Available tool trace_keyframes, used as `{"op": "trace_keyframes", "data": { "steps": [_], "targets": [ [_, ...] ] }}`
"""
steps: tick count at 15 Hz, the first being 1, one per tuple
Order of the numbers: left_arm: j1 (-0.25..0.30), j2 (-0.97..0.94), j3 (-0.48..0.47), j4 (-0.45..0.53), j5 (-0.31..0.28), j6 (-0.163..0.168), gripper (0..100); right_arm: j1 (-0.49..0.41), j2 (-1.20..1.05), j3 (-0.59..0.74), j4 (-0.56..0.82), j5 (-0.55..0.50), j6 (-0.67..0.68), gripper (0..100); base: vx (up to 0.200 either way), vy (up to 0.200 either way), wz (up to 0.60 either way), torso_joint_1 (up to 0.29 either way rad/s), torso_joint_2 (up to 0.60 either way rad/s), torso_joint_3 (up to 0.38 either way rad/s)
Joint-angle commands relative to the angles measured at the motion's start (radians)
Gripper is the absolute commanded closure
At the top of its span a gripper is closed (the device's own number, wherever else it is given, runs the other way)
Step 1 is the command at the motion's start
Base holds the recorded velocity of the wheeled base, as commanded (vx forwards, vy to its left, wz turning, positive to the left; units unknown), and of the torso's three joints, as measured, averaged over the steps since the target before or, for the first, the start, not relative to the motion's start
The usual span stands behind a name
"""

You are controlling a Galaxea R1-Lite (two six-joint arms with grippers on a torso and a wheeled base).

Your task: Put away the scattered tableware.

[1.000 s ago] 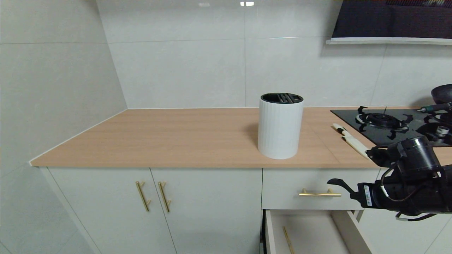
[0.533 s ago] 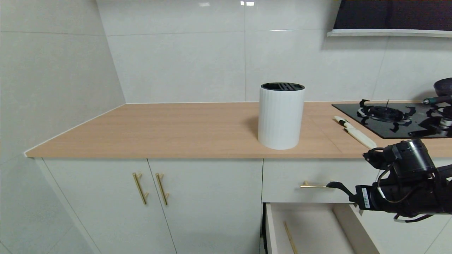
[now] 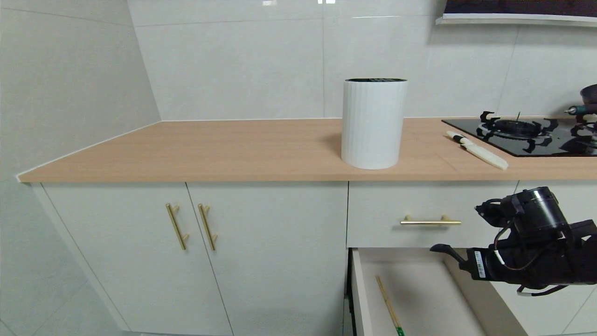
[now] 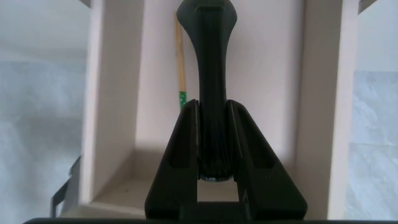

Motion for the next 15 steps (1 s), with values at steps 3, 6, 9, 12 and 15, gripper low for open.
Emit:
{"op": "trace_keyframes", "data": {
  "steps": [3,6,9,12,15],
  "targets": [
    [0.0,0.001,0.0,0.0,0.001,0.0,0,0.002,0.031,0.018,-0.039,0.001,-0.003,100,0.0,0.0,0.0,-0.142,0.45,0.307],
    [0.0,0.001,0.0,0.0,0.001,0.0,0,0.002,0.04,0.018,-0.039,0.001,-0.003,100,0.0,0.0,0.0,-0.095,0.36,0.261],
    [0.0,0.001,0.0,0.0,0.001,0.0,0,0.002,0.04,0.018,-0.039,0.001,-0.003,100,0.0,0.0,0.0,-0.016,0.08,0.047],
    [0.0,0.001,0.0,0.0,0.001,0.0,0,0.002,0.049,0.018,-0.052,0.004,-0.002,100,0.0,0.0,0.0,0.0,0.0,0.0],
    [0.0,0.001,0.0,0.0,-0.001,0.0,0,0.011,0.115,0.019,-0.13,0.002,-0.002,100,0.0,0.0,0.0,0.0,0.0,0.0]
  ]
}}
